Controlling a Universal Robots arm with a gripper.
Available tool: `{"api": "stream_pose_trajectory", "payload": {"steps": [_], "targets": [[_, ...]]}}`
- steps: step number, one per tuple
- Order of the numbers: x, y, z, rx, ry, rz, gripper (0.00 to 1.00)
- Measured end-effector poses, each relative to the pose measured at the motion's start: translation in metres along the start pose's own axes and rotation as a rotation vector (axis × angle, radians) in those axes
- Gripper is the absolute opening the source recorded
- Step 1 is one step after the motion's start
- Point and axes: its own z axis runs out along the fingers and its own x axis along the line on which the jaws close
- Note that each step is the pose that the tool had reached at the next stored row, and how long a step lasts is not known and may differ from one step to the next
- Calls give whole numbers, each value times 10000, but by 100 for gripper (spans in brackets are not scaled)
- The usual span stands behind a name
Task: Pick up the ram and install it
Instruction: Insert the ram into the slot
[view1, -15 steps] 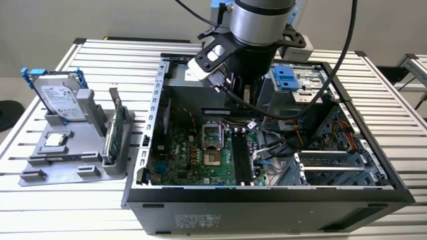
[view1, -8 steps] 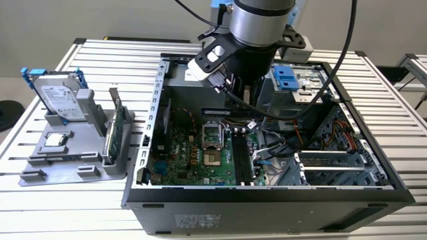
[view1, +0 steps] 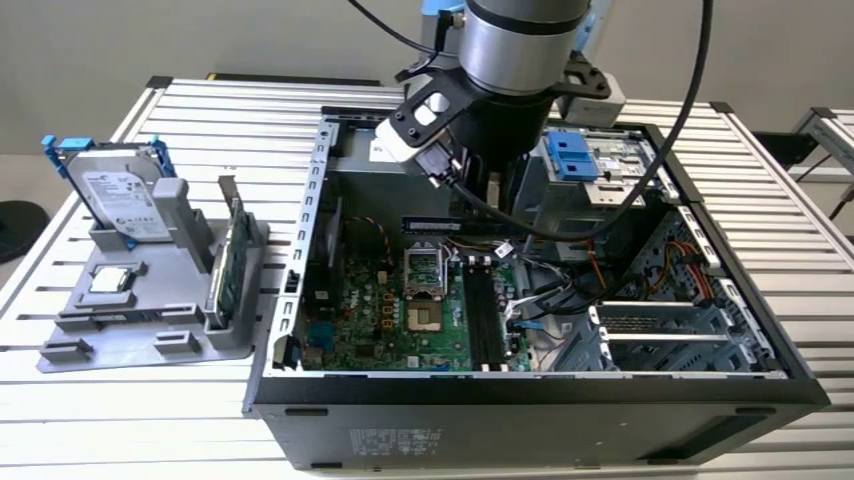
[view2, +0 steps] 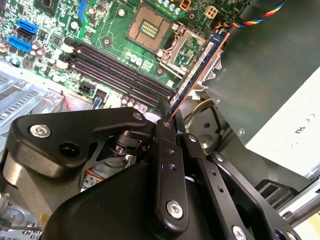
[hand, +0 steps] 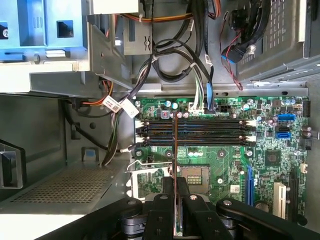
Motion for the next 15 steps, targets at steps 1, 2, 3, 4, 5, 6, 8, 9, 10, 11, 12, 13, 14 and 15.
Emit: {"api": "stream_pose_trajectory", "payload": {"steps": [1,2,3,4,5,6,8,9,10,11,12,13,14,15], "targets": [[0,0,1,0,-1,0,0],[0,0,13,0,-1,0,0],[0,1,22,0,-1,0,0],[-1,1,24,0,-1,0,0],[-1,1,25,0,-2,0,0],[-1,1,27,0,0,0,0],[-1,1,30,0,-1,0,0],[-1,1,31,0,0,0,0],[-1,1,33,0,-1,0,0],[-1,1,34,0,-1,0,0],[-1,1,36,0,0,0,0],[-1,1,38,0,0,0,0],[-1,1,39,0,-1,0,0],[-1,1,40,0,-1,0,0]]}}
